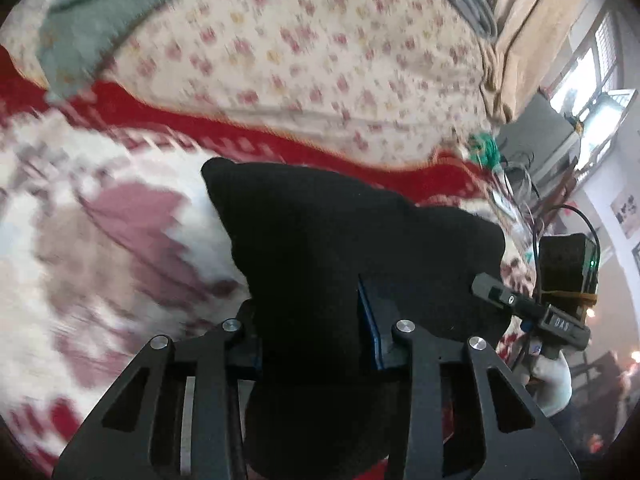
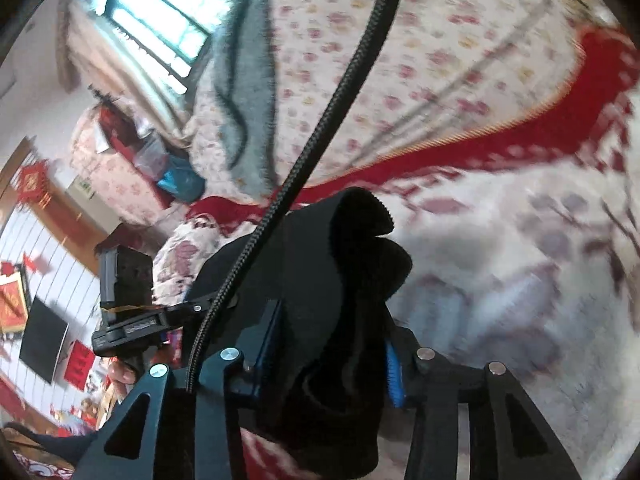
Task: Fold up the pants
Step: 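Square the folded pants bundle with both grippers and open them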
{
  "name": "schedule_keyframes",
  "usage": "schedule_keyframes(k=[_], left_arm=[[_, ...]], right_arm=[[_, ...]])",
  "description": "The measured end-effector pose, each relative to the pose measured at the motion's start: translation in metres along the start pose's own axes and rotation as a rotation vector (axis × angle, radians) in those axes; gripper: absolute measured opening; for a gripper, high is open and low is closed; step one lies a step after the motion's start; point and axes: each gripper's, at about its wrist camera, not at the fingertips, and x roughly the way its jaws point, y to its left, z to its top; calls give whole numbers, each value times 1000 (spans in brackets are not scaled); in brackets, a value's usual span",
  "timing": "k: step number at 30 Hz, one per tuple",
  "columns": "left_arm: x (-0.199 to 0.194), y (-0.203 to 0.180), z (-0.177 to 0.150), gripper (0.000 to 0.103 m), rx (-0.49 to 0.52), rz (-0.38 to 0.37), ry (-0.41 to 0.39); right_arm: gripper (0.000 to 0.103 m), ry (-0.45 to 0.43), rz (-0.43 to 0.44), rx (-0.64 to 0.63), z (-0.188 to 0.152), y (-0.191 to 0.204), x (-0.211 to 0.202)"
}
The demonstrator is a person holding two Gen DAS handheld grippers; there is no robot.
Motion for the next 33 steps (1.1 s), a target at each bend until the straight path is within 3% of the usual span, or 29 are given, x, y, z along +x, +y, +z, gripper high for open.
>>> schedule_keyframes(k=[4, 7, 13, 18, 19, 21, 22, 24, 30, 33], left_arm=[[-42, 32, 17, 35, -34, 67, -57], [-71, 67, 24, 35, -63, 160, -96], [-86, 142, 15, 35, -186, 299, -85], [-77, 190, -4, 39, -304, 262, -48], [-78, 192, -6, 42, -304, 257, -56], [-79, 194, -8, 59, -304, 265, -62], [-80, 194, -9, 59, -305, 267, -65], [-82, 189, -9, 59, -292, 287, -67], [-104, 140, -11, 60, -134, 599, -163], [-114, 125, -15, 60, -100, 650, -222]], right_arm=[[42, 24, 70, -41, 14, 35, 38], [42, 58, 134, -66, 20, 63, 84], [42, 180, 168, -108, 23, 104, 180], [44, 253, 74, -140, 17, 110, 231], [46, 266, 54, -132, 17, 106, 235], [57, 266, 22, -135, 17, 102, 235], [65, 266, 2, -141, 18, 102, 235], [67, 265, -27, -144, 20, 103, 226], [67, 160, -159, -292, 25, 141, 188], [67, 87, -195, -385, 24, 169, 172]])
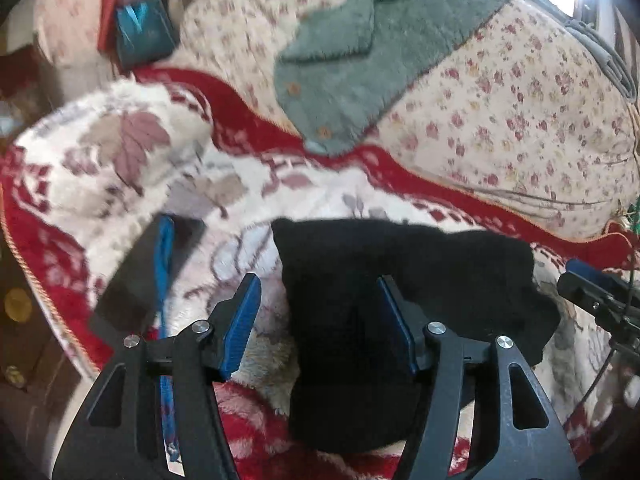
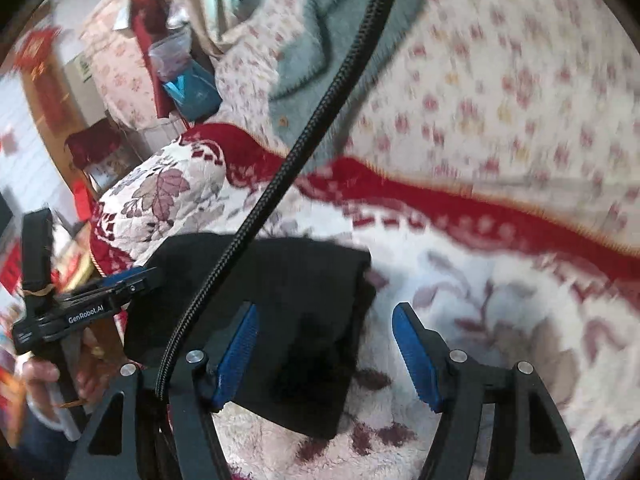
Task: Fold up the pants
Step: 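Square the folded pants bundle with both grippers and open them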
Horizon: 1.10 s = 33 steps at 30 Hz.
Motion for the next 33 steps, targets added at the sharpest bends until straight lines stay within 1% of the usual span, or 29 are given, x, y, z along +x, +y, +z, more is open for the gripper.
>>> schedule_keyframes(k=[2, 4, 8, 15, 24, 33], left_arm=[[-8, -3, -1, 60, 5, 23, -34], [-16, -9, -4, 60, 14, 52, -70], [-23, -16, -11, 60, 23, 86, -99], [-30, -16, -17, 59, 2, 99, -95], [-30, -18, -21, 59, 2, 95, -94], [-30, -23, -22, 59, 20, 97, -90]], right_arm=[[67, -41, -17, -44, 1, 15, -9], [67, -63, -17, -67, 1, 26, -12], [67, -66, 7, -47, -1, 37, -6], [67, -54, 21, -43, -8, 48, 1], [67, -15, 46, -65, -15, 56, 11], [67, -10, 57, -64, -17, 58, 12]])
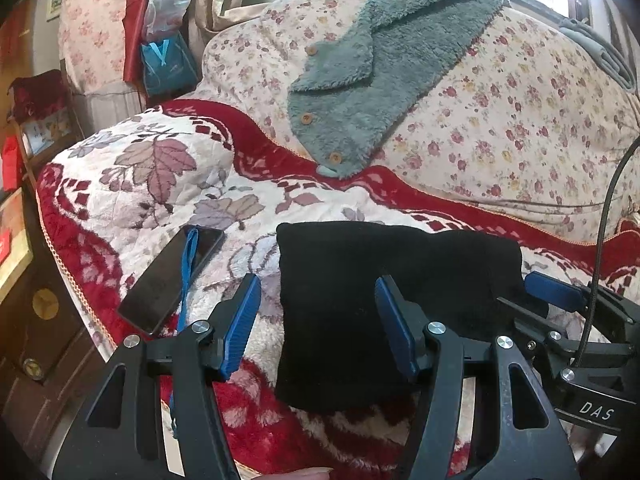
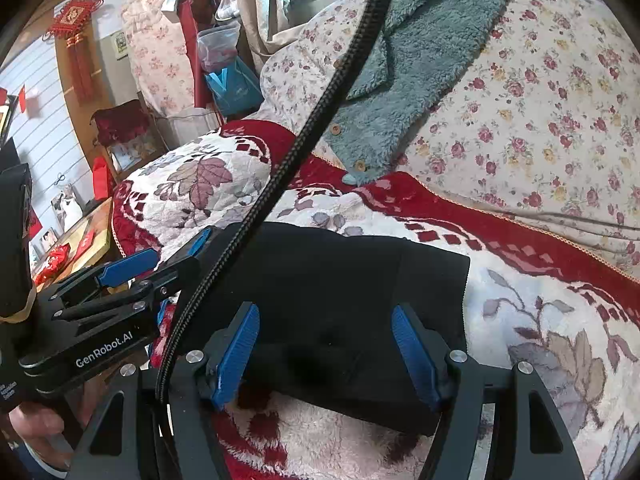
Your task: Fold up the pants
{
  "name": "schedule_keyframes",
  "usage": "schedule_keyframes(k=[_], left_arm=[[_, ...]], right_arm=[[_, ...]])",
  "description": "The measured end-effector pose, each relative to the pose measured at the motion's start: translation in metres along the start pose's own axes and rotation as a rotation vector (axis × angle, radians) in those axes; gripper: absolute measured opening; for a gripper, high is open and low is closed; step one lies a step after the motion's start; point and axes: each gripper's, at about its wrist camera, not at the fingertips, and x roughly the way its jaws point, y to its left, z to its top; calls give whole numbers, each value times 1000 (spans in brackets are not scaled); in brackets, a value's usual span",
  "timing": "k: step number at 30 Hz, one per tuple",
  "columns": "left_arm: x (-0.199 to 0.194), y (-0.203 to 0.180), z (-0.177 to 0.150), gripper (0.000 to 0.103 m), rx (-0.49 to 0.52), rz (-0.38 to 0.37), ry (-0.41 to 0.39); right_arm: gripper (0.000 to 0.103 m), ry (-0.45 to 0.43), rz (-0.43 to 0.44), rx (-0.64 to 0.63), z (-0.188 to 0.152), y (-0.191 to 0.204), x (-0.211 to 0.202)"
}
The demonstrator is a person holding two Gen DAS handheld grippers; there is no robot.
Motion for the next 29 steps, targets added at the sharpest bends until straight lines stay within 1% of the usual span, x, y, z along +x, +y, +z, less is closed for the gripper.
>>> schedule_keyframes(k=[22, 26, 29], left_arm=[[2, -6, 0, 59, -1, -7, 7], [-6, -17, -2, 59, 5, -46, -37], [-12, -39, 1, 59, 32, -103, -25]], right_arm=[[67, 17, 4, -1, -2, 1, 3], [67, 9, 11, 22, -3, -5, -3], [67, -12, -12, 56, -8, -22, -22]])
